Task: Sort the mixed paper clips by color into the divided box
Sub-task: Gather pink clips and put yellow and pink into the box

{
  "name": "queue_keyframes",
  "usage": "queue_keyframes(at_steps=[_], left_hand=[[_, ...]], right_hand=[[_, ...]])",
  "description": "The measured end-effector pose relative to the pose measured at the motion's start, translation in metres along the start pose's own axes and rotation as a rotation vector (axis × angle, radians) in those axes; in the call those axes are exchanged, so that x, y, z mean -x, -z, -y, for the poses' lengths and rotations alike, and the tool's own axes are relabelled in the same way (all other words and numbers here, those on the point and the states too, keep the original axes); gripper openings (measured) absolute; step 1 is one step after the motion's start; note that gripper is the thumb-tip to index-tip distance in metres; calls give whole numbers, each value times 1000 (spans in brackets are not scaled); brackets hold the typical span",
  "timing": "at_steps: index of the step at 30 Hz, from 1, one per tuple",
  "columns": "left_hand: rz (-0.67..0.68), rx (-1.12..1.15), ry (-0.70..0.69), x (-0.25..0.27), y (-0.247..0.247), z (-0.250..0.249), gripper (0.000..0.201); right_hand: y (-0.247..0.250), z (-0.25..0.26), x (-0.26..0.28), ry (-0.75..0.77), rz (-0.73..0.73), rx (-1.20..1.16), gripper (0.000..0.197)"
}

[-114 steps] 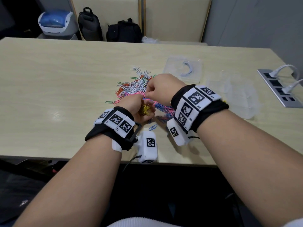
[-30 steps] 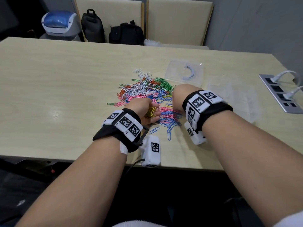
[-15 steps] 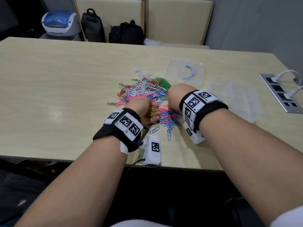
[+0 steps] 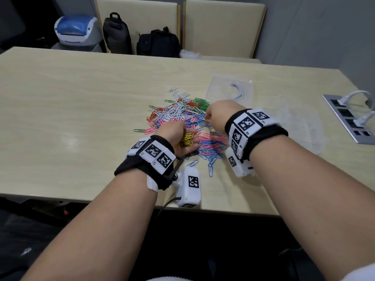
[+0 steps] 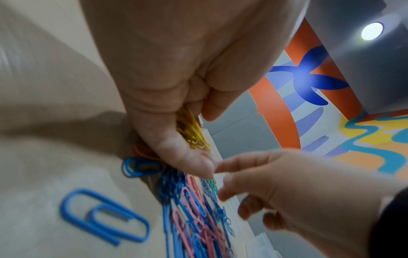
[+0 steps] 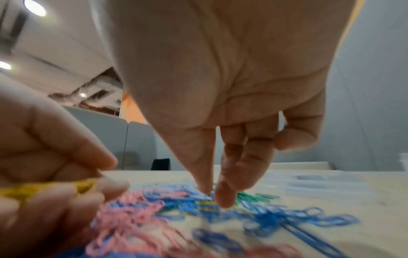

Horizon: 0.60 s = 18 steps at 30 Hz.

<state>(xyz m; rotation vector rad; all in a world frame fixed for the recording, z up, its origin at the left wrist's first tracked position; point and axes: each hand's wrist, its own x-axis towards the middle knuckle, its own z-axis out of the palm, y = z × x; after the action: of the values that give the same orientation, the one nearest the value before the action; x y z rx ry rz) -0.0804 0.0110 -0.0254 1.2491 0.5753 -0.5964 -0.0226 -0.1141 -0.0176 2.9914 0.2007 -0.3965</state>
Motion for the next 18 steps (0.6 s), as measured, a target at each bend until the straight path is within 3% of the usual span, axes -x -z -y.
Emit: queue_keyframes(at_steps=[2, 4, 9, 18], left_hand=[[9, -4, -1, 0, 1, 0, 40], [14, -1, -2, 0, 1, 0, 40], [26, 3, -11, 0, -1, 2, 37], [24, -22, -8, 2, -2, 1, 40]], right_hand=[[-12, -6, -4, -56, 67, -2, 32], [-5, -6, 5, -70, 105, 2, 24], [-2, -15, 3, -116, -11, -107, 24], [-5, 2, 3, -45, -70, -85, 15]])
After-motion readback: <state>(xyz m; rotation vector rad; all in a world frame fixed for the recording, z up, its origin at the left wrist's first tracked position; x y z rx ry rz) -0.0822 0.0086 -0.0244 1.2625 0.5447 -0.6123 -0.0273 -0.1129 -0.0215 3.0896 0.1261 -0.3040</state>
